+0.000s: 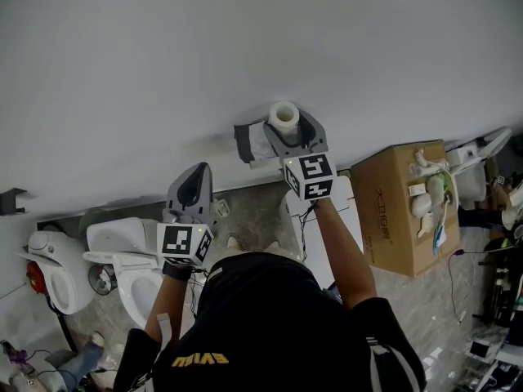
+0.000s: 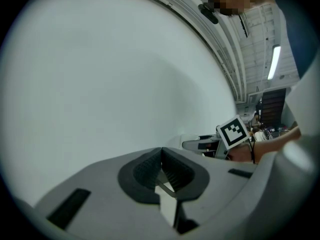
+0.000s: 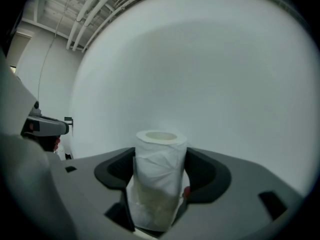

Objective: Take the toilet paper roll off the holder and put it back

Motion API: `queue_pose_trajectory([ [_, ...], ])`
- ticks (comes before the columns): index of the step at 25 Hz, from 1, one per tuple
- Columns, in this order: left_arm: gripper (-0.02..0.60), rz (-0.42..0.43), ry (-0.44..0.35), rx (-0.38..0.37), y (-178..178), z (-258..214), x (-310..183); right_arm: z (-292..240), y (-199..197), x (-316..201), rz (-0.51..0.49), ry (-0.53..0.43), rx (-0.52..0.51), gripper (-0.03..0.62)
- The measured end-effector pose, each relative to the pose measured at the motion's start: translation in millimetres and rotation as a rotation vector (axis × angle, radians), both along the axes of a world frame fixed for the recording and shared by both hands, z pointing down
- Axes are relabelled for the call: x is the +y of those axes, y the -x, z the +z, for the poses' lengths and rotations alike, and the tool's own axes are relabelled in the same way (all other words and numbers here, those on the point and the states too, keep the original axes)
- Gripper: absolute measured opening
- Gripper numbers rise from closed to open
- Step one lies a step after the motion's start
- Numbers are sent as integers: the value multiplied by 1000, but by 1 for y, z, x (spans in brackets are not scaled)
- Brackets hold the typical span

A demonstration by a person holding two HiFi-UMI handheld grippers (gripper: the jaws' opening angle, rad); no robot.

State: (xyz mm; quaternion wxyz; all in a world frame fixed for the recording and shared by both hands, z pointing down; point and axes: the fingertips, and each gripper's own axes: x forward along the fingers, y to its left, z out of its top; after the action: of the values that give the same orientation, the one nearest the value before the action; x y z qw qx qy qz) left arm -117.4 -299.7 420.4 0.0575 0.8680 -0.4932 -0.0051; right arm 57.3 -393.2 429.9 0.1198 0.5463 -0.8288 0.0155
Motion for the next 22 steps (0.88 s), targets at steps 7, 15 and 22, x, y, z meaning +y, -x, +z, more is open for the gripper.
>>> queue_pose_trajectory([
  [7, 11, 4, -4, -8, -2, -1, 1, -23, -9, 1, -8, -16, 12, 298],
  [15, 11, 21, -8, -27, -10, 0, 6, -65, -12, 6, -46, -21, -2, 296],
  [22, 11, 19, -9, -72, -11, 1, 9, -103, -9, 8, -103, -33, -10, 296],
])
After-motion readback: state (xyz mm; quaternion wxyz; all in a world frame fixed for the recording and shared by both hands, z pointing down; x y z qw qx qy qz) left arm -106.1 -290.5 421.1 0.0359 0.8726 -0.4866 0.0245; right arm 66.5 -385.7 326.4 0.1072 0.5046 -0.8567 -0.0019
